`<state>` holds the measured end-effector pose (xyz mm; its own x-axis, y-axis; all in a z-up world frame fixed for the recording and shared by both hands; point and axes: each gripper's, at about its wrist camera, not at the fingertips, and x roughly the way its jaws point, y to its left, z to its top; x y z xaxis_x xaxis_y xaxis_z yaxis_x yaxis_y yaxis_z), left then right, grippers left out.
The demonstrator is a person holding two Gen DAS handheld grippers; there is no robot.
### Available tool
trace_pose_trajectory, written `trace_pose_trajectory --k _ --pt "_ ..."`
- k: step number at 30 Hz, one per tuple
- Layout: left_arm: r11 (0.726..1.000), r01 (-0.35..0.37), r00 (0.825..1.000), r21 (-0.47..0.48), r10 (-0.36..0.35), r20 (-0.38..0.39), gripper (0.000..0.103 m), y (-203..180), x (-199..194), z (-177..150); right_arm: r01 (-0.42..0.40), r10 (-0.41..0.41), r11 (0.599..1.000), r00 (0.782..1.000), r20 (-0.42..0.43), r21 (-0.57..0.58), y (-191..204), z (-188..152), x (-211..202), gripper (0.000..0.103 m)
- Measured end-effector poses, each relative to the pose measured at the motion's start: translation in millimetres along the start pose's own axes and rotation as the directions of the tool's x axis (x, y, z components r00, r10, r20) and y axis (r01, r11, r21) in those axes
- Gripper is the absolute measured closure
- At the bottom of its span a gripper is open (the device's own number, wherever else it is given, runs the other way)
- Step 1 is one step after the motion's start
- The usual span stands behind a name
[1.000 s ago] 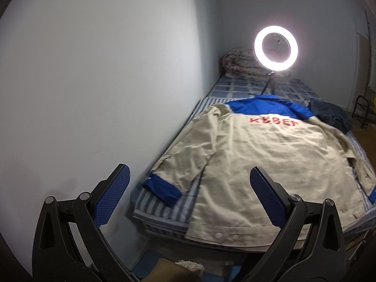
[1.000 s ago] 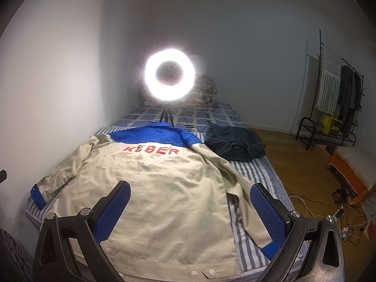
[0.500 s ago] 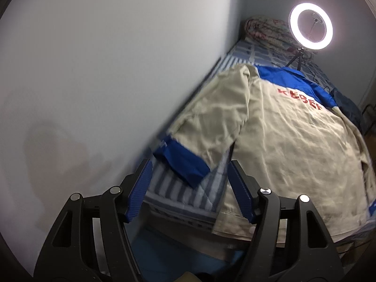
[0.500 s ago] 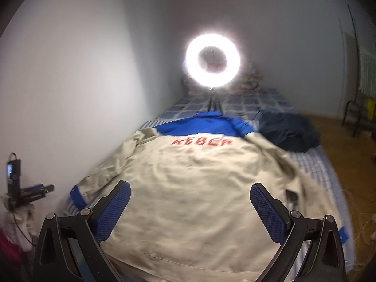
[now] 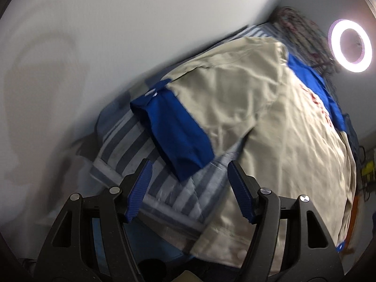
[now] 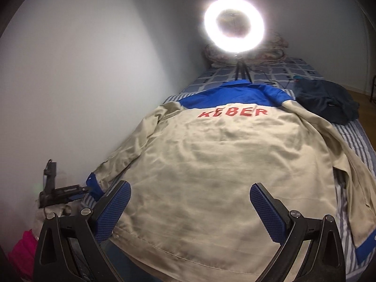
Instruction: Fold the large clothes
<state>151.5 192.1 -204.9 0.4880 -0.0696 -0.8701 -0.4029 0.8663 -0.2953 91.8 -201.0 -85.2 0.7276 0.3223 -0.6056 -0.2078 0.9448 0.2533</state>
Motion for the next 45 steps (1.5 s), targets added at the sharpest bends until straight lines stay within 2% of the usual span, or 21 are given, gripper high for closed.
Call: trace_pose_trajectory --k 3,5,8,10,11,13,16,21,25,27,29,33,35,37,38,40,42,45 --pt "0.999 -0.014 1.0 -0.031 0.013 -0.018 0.034 5 17 3 -0.012 0.012 1.0 1.0 -0.02 -0.014 4 -1 7 0.001" --pt "0.999 -0.027 0.999 -0.021 0.026 -0.019 0.04 6 24 3 -0.019 0.018 1.0 0.999 -0.033 -0.011 4 -2 10 0.001" --pt "1.0 -0.029 0.999 -0.009 0.028 -0.027 0.061 4 34 5 -0.016 0.016 1.0 0.999 -0.044 -0.001 1 -4 13 0.001" --pt "1.0 -0.024 1.0 -0.003 0.024 -0.017 0.09 4 35 7 -0.012 0.012 1.0 0.999 -0.047 0.011 -2 -4 13 0.001" --pt "1.0 -0.021 1.0 -0.002 0.021 -0.014 0.096 2 36 8 -0.008 0.008 1.0 0.999 -0.047 0.015 -2 -3 13 0.001" --pt "1.0 -0.011 1.0 -0.002 0.011 0.003 0.1 2 34 11 0.0 0.001 1.0 0.999 -0.043 0.022 -4 -3 12 0.001" --pt "1.0 0.013 0.999 0.007 -0.014 0.047 0.101 -6 19 16 0.006 -0.005 1.0 0.999 -0.04 0.024 -4 -3 12 0.001" --pt "0.992 0.107 0.985 0.072 -0.116 0.127 0.102 -36 -29 17 0.016 -0.016 1.0 0.999 -0.04 0.005 -2 -3 13 0.001" --pt "0.981 0.138 0.973 0.135 -0.16 0.167 0.102 -62 -52 6 0.019 -0.019 1.0 0.999 -0.042 -0.012 1 -4 15 0.001" --pt "0.981 0.148 0.975 0.123 -0.165 0.146 0.102 -66 -44 -5 0.019 -0.019 1.0 0.999 -0.041 -0.016 2 -4 15 0.001" --pt "0.985 0.128 0.982 0.118 -0.143 0.12 0.102 -66 -29 -14 0.019 -0.02 1.0 0.999 -0.038 -0.021 3 -4 14 0.001" --pt "0.992 0.097 0.994 0.086 -0.1 0.033 0.1 -46 5 -37 0.03 -0.031 0.999 0.999 -0.021 -0.042 6 -4 10 0.001" --pt "0.989 0.129 0.991 0.065 -0.131 0.014 0.093 -35 8 -38 0.035 -0.036 0.998 0.999 -0.012 -0.055 8 -4 8 0.001" --pt "0.987 0.149 0.988 0.05 -0.151 0.034 0.07 -22 -5 -39 0.039 -0.04 0.997 0.999 -0.006 -0.066 9 -5 6 0.001" --pt "0.987 0.156 0.986 0.046 -0.159 0.052 0.064 -20 -10 -39 0.039 -0.039 0.997 0.999 -0.005 -0.068 10 -5 6 0.001" --pt "0.986 0.165 0.98 0.028 -0.167 0.108 0.046 -7 -26 -34 0.037 -0.037 0.997 0.999 -0.008 -0.075 11 -6 6 0.001" --pt "0.987 0.162 0.979 0.005 -0.162 0.124 0.044 1 -29 -27 0.034 -0.035 0.996 0.999 -0.014 -0.079 11 -7 8 0.001" --pt "0.981 0.173 0.982 -0.085 -0.165 0.093 0.044 13 -15 -12 0.025 -0.027 0.996 0.999 -0.028 -0.081 13 -9 13 0.001"
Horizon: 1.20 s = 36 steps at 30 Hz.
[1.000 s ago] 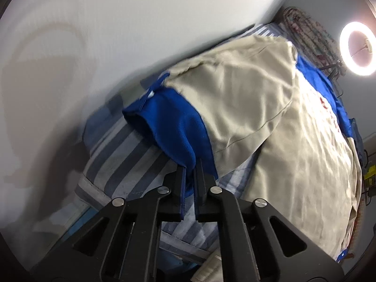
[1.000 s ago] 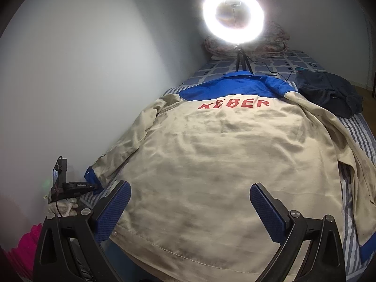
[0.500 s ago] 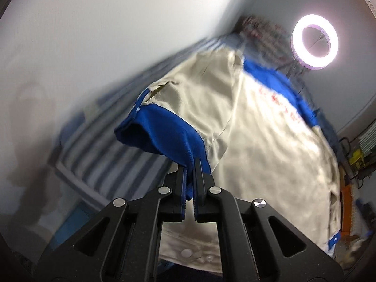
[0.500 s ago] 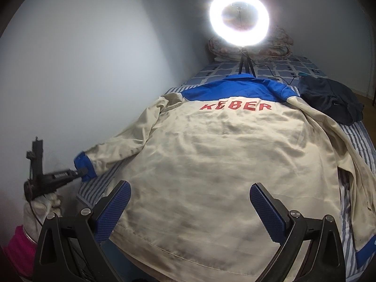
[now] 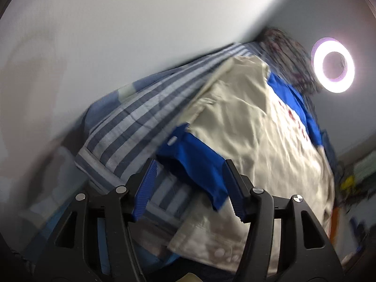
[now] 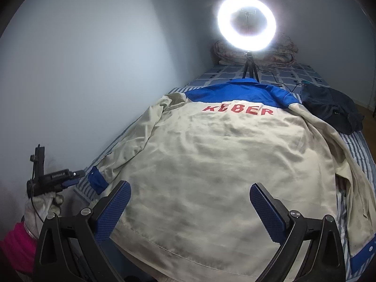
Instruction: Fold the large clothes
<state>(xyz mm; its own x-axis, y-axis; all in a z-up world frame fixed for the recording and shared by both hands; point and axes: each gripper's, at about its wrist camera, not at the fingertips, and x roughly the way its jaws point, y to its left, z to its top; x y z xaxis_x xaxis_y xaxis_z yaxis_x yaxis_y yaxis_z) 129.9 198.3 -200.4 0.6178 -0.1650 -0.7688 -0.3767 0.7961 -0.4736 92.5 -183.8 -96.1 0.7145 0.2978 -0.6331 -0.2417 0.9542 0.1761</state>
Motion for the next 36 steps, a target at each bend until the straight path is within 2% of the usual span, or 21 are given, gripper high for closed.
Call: trace_pose_trajectory --k 3,6,8,10,11,14,15,17,19,21,23,25,27,28,29,31,33,36 --pt "0.995 -0.027 0.999 -0.099 0.025 -0.029 0.044 15 22 12 -0.004 0.004 1.0 1.0 -0.003 -0.017 6 -1 1 0.001" --pt "0.991 -0.013 0.997 -0.134 0.003 -0.073 0.044 21 43 16 -0.012 0.012 0.999 1.0 0.002 -0.038 10 -2 0 0.001" --pt "0.995 -0.022 0.996 -0.094 0.014 -0.089 0.058 15 54 15 -0.02 0.02 0.999 1.0 0.001 -0.045 11 -2 0 0.001" --pt "0.998 -0.05 0.995 -0.042 0.047 -0.087 0.085 5 62 17 -0.023 0.023 0.998 1.0 -0.005 -0.052 12 -2 2 0.001" --pt "0.998 -0.056 0.995 -0.033 0.053 -0.084 0.085 3 63 17 -0.024 0.023 0.998 1.0 -0.009 -0.053 12 -1 4 0.001" --pt "0.996 -0.08 0.997 0.023 0.08 -0.006 0.089 -11 46 22 -0.042 0.04 0.998 0.999 -0.034 -0.047 11 2 12 0.006" --pt "0.994 -0.086 0.995 0.07 0.083 0.045 0.09 -21 31 24 -0.049 0.047 0.998 0.998 -0.042 -0.045 11 3 16 0.01" --pt "0.98 -0.106 0.987 0.166 0.084 0.134 0.09 -41 4 25 -0.072 0.069 0.997 0.995 -0.076 -0.041 13 9 27 0.019" --pt "0.959 -0.119 0.975 0.256 0.064 0.215 0.091 -58 -23 26 -0.107 0.101 0.993 0.989 -0.11 -0.047 18 18 41 0.035" --pt "0.944 -0.125 0.961 0.307 0.039 0.272 0.091 -71 -44 29 -0.147 0.138 0.988 0.98 -0.141 -0.053 27 29 62 0.045" --pt "0.936 -0.122 0.952 0.331 0.016 0.305 0.092 -78 -55 31 -0.204 0.197 0.979 0.965 -0.171 -0.028 38 43 89 0.05" --pt "0.933 -0.108 0.946 0.343 -0.009 0.323 0.092 -79 -64 29 -0.273 0.271 0.962 0.94 -0.206 0.019 50 58 121 0.055" --pt "0.932 -0.087 0.945 0.352 -0.035 0.324 0.092 -79 -69 27 -0.344 0.35 0.937 0.904 -0.246 0.066 67 76 165 0.062" --pt "0.93 -0.084 0.944 0.358 -0.041 0.328 0.092 -80 -70 25 -0.348 0.357 0.934 0.898 -0.256 0.082 74 83 183 0.064" --pt "0.928 -0.085 0.943 0.364 -0.044 0.331 0.092 -81 -68 25 -0.345 0.357 0.934 0.897 -0.261 0.092 79 89 199 0.065" --pt "0.92 -0.089 0.941 0.383 -0.049 0.335 0.092 -85 -65 26 -0.306 0.324 0.946 0.908 -0.266 0.109 90 102 238 0.068" --pt "0.91 -0.084 0.945 0.406 -0.057 0.322 0.092 -85 -64 24 -0.286 0.309 0.951 0.912 -0.27 0.119 98 111 268 0.069" --pt "0.899 -0.079 0.948 0.431 -0.065 0.31 0.092 -86 -62 21 -0.273 0.313 0.947 0.906 -0.284 0.172 104 117 313 0.07"
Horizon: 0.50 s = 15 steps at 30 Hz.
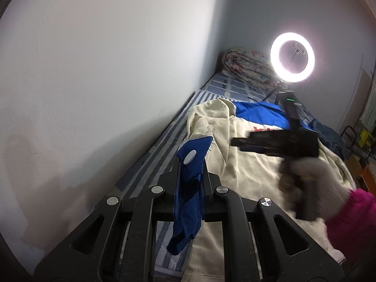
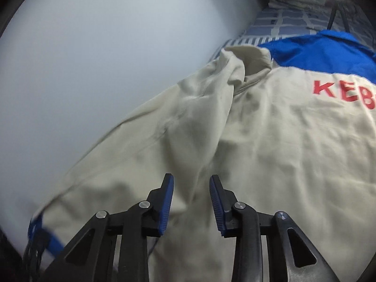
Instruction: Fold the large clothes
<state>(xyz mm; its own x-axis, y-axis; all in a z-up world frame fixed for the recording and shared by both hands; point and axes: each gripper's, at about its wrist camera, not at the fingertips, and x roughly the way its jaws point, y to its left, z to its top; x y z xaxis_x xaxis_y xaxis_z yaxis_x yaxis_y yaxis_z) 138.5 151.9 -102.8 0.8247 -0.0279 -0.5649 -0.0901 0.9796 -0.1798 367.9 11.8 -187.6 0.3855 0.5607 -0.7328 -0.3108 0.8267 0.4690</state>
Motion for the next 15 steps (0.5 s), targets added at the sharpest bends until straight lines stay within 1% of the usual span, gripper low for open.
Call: trace_pose_trajectory --k 2,4,6,7,9,11,12,13,14,15 --pt "1.0 0.013 1.0 0.016 -0.013 -0.006 0.092 -6 4 1 -0.019 0.019 0.998 1.0 -0.015 0.052 -6 7 21 0.071" --pt "0.999 0.019 1.0 0.046 -0.019 -0.002 0.092 -8 0 1 -0.055 0.06 0.993 0.997 -0.045 0.107 -12 6 47 0.071" --pt "0.997 0.018 1.0 0.08 -0.018 -0.004 0.092 -14 0 -1 -0.079 0.09 0.988 0.993 -0.077 0.133 -15 2 64 0.071" --pt "0.996 0.022 1.0 0.09 -0.021 -0.006 0.092 -16 -1 -3 -0.076 0.089 0.988 0.992 -0.091 0.134 -17 0 67 0.071" --pt "0.992 0.041 0.999 0.118 -0.039 -0.013 0.092 -21 -5 -8 -0.074 0.087 0.989 0.991 -0.097 0.132 -21 0 58 0.069" --pt "0.986 0.046 0.999 0.159 -0.046 -0.007 0.093 -31 -9 -13 -0.053 0.063 0.99 0.995 -0.072 0.13 -29 4 35 0.065" --pt "0.981 0.049 0.999 0.187 -0.049 -0.004 0.093 -37 -12 -17 -0.03 0.037 0.991 0.998 -0.049 0.128 -32 9 22 0.06" --pt "0.974 0.048 0.999 0.222 -0.048 -0.004 0.093 -43 -15 -22 -0.007 0.011 0.992 1.0 -0.025 0.13 -34 13 10 0.052" --pt "0.967 0.047 0.999 0.249 -0.047 -0.006 0.093 -47 -16 -27 0.006 -0.007 0.991 1.0 0.009 0.137 -36 20 -5 0.049" --pt "0.961 0.049 0.999 0.274 -0.048 -0.011 0.093 -49 -19 -33 -0.007 0.0 0.989 0.999 0.047 0.144 -35 27 -20 0.046"
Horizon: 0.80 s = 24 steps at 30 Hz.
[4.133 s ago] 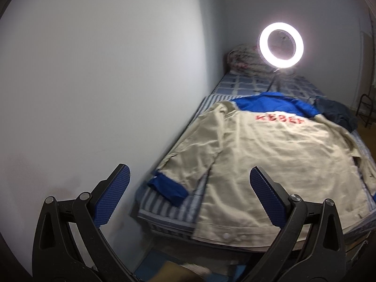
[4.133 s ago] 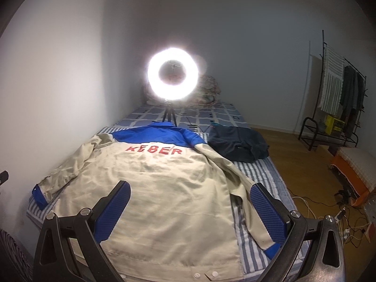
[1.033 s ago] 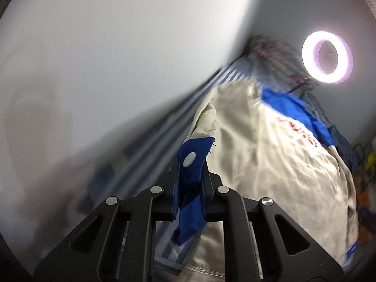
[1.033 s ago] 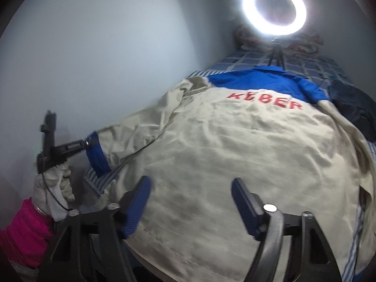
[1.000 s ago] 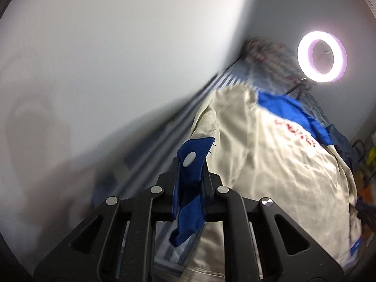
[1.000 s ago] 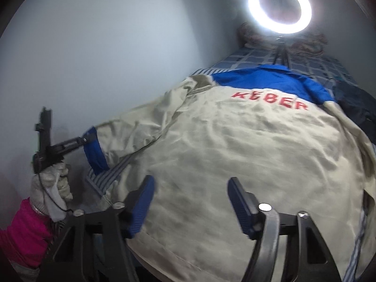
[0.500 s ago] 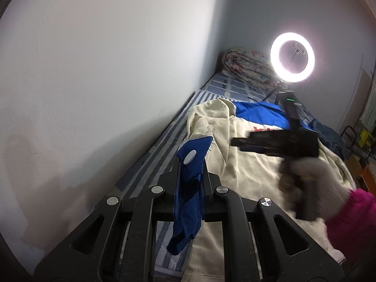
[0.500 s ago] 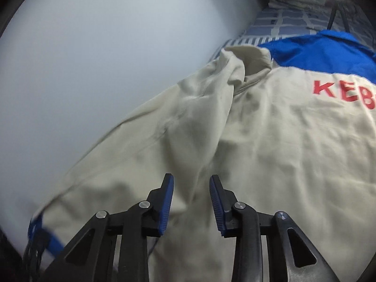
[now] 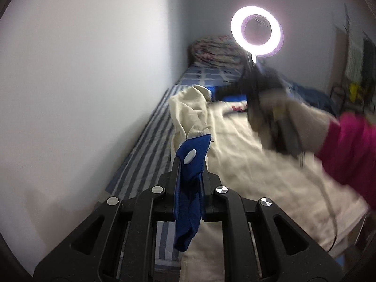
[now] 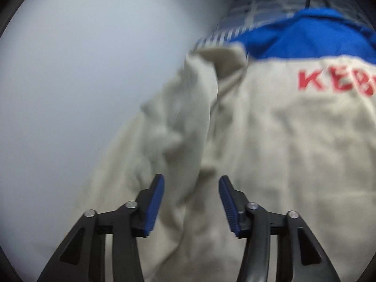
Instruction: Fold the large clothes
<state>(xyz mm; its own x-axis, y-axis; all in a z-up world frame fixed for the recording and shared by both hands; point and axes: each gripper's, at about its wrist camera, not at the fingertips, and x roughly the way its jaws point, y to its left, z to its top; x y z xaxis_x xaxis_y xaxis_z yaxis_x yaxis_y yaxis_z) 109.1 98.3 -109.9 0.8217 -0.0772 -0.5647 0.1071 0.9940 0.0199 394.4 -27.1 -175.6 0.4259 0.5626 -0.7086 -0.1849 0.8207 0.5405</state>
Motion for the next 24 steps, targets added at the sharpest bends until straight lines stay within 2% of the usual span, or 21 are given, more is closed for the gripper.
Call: trace_pose_trajectory --k 3,4,6,9,12,14,15,16,17,18,21,24 --pt "0.999 0.016 1.0 0.051 -0.015 -0.022 0.093 -13 -1 -10 -0.068 0.07 0.997 0.996 0.055 -0.032 24 19 -26 0.042" --pt "0.998 0.018 0.999 0.061 -0.016 -0.027 0.093 -15 -1 -12 -0.071 0.075 0.995 0.996 0.052 -0.064 36 23 -28 0.037" --pt "0.997 0.019 0.999 0.08 -0.017 -0.03 0.093 -17 -2 -15 -0.048 0.05 0.99 0.999 0.006 -0.129 64 29 -17 0.034" --pt "0.996 0.015 0.999 0.089 -0.012 -0.033 0.093 -15 -2 -15 0.029 -0.053 0.973 0.994 -0.099 -0.227 101 28 16 0.035" --pt "0.995 0.01 0.999 0.1 -0.006 -0.038 0.093 -16 2 -13 0.16 -0.215 0.925 0.968 -0.127 -0.345 124 23 42 0.038" --pt "0.993 0.003 0.999 0.117 0.002 -0.037 0.093 -18 1 -14 0.223 -0.289 0.894 0.95 -0.119 -0.388 130 20 56 0.054" --pt "0.992 0.0 0.999 0.125 0.005 -0.037 0.093 -19 1 -15 0.254 -0.323 0.881 0.939 -0.116 -0.398 131 19 62 0.083" --pt "0.991 0.0 0.999 0.132 0.005 -0.039 0.093 -18 0 -17 0.265 -0.335 0.881 0.934 -0.12 -0.393 129 19 61 0.096" --pt "0.991 0.001 0.999 0.135 0.004 -0.041 0.093 -21 2 -18 0.265 -0.329 0.891 0.937 -0.121 -0.37 125 19 58 0.098" --pt "0.99 0.003 0.999 0.141 0.003 -0.043 0.093 -21 2 -19 0.249 -0.3 0.909 0.948 -0.109 -0.334 119 20 49 0.103" --pt "0.984 0.002 0.999 0.177 0.004 -0.034 0.093 -27 -3 -25 0.204 -0.227 0.942 0.972 -0.059 -0.265 96 21 10 0.103" --pt "0.976 0.023 0.999 0.216 -0.017 -0.029 0.093 -37 -10 -31 0.121 -0.122 0.986 0.993 0.0 -0.114 45 6 -38 0.103"
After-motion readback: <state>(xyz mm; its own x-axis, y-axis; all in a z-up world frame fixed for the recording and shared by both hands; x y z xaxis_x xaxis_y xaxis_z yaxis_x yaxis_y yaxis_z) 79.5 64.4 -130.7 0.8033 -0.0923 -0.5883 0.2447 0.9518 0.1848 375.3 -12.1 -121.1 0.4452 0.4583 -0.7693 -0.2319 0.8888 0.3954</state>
